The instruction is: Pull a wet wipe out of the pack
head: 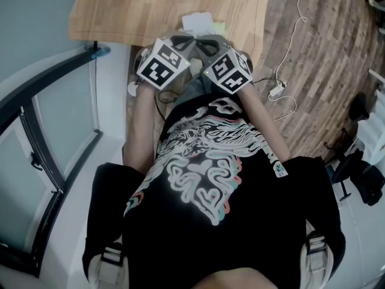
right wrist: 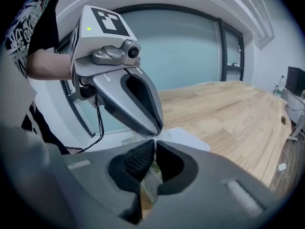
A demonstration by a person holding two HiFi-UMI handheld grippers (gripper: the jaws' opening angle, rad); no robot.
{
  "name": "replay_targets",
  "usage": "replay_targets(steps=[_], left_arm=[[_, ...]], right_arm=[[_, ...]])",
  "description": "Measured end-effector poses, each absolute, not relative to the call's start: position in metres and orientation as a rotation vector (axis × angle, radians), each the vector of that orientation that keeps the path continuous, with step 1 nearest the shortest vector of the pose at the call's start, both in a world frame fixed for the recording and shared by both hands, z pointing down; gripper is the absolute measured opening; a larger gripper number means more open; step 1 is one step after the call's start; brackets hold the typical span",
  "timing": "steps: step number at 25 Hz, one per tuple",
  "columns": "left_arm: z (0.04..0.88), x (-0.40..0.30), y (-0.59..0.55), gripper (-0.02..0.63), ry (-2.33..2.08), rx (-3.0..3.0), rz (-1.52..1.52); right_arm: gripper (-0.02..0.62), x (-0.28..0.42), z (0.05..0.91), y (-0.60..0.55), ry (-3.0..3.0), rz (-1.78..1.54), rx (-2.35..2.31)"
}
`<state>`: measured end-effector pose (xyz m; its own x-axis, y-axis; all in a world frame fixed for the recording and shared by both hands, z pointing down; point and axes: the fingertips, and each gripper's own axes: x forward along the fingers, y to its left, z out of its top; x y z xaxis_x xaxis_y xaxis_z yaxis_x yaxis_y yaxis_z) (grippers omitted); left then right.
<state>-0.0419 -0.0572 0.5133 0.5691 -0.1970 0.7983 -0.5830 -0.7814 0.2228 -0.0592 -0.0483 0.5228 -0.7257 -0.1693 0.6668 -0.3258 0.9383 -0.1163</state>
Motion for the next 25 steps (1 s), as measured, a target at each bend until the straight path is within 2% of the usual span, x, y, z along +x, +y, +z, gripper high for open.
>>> replay_targets(steps=[25], left_arm=[[0.504,-0.049,-0.060,-0.002,-0.731,2.275,1.058]], right_arm=[[0.014,-0.059,0.522,-0.048,-2.433,0.306,0.296]])
